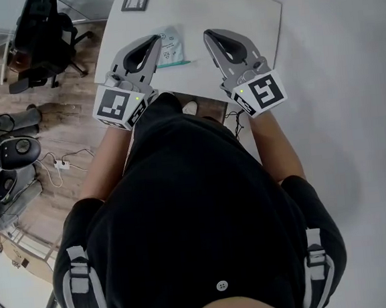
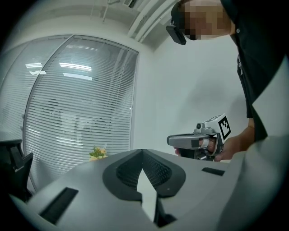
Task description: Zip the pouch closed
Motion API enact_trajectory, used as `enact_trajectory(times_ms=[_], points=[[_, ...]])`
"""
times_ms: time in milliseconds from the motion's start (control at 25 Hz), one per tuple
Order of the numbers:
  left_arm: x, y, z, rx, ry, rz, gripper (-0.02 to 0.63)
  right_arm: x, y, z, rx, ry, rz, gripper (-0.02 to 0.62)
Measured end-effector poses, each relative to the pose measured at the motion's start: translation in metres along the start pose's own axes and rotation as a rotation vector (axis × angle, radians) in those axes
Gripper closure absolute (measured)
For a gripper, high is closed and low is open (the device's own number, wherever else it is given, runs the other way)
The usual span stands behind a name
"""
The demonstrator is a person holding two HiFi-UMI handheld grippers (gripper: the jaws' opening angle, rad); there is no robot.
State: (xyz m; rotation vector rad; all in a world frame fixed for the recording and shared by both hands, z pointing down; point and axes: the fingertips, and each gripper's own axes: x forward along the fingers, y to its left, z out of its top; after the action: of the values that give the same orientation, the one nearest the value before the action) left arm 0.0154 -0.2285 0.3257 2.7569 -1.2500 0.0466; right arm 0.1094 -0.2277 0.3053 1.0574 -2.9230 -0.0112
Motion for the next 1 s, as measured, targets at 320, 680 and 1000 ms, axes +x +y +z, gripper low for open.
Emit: enact_trajectory(times_ms=[320, 680, 1000], points=[[-0.008, 0.003, 0.007, 0.013, -0.015, 0.016, 0.597, -0.003, 0.002, 0.006, -0.019, -0.007, -0.011, 0.584], [-0.010, -0.005, 0.008, 0.027, -0.022, -0.016, 0.597, -0.004, 0.009, 0.003, -0.027, 0.006, -0.002, 0.584], [-0.010, -0.014, 0.007, 0.019, -0.013, -0.009, 0.597, -0.008, 0.018, 0.007, -0.030, 0.005, 0.016, 0.584]])
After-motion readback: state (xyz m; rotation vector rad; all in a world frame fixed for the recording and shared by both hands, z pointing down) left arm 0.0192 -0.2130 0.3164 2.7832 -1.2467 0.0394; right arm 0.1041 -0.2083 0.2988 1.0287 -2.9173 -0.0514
